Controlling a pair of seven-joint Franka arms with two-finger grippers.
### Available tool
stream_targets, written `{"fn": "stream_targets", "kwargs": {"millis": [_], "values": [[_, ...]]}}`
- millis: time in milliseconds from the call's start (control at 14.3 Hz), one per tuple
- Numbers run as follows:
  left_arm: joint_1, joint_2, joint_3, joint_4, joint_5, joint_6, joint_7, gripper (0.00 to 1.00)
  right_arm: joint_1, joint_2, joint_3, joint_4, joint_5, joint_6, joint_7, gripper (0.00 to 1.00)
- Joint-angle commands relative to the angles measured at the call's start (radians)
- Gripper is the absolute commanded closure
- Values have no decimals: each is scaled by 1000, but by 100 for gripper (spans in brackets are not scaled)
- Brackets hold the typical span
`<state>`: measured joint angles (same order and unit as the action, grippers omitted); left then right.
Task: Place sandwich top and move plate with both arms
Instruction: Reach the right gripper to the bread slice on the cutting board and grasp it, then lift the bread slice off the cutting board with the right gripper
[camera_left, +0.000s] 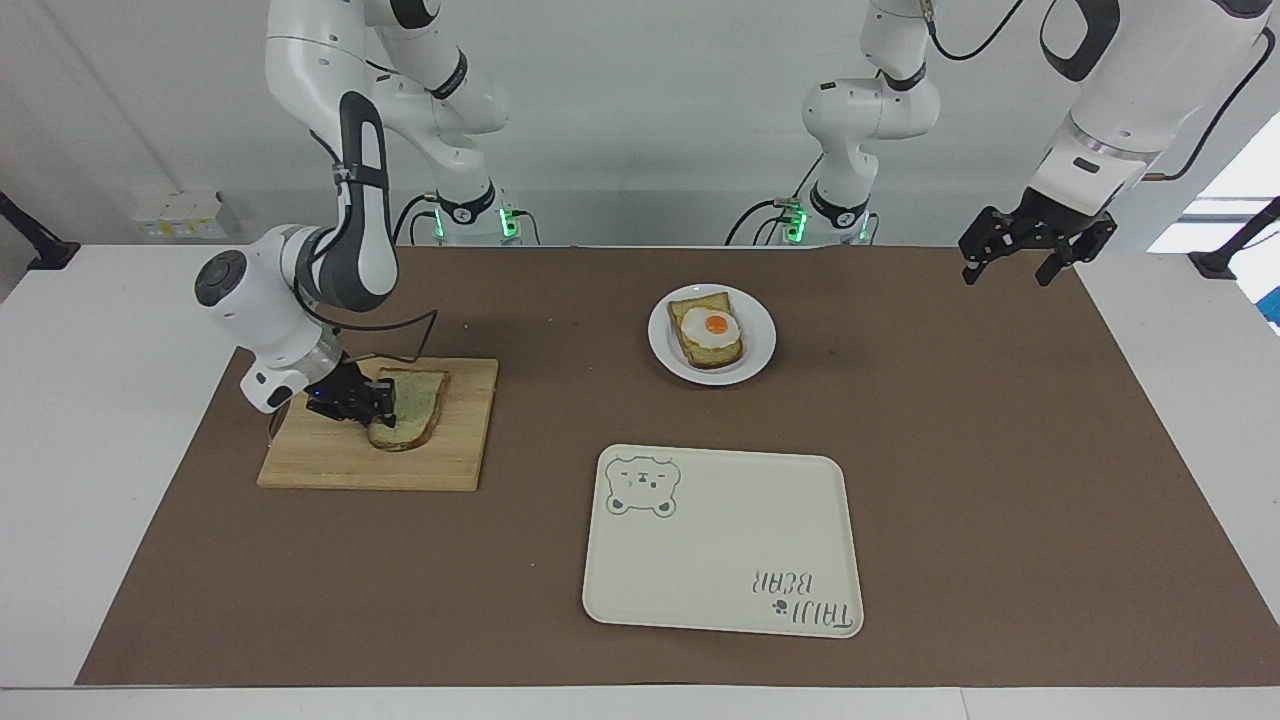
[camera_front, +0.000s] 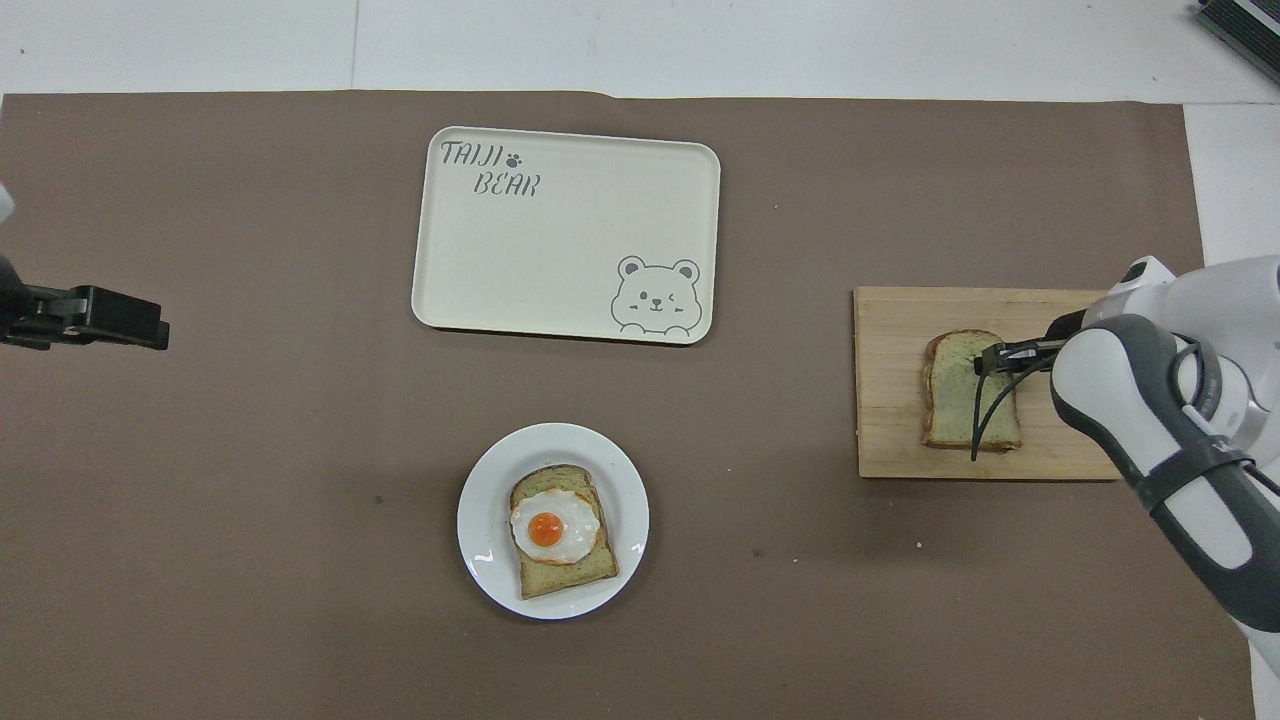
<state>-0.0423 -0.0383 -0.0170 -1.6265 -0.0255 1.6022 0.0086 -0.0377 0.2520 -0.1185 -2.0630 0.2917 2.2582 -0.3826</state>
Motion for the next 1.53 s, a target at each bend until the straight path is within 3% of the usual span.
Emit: {"fn": "stream_targets", "kwargs": {"millis": [0,488,1116,1465], "values": [[15,-8,-8,7,2,-18,-6,0,2,0,7,-14,24,18,14,100],[13,-8,-8,7,4,-18,-6,0,9,9,7,29,10,-15,13,100],[13,-8,-8,7,2,-18,-6,0,22,-42,23,162,23,-307,82,100],[15,-8,-8,7,2,-18,-6,0,142,-43,30,161,23,-290,198,100]]}}
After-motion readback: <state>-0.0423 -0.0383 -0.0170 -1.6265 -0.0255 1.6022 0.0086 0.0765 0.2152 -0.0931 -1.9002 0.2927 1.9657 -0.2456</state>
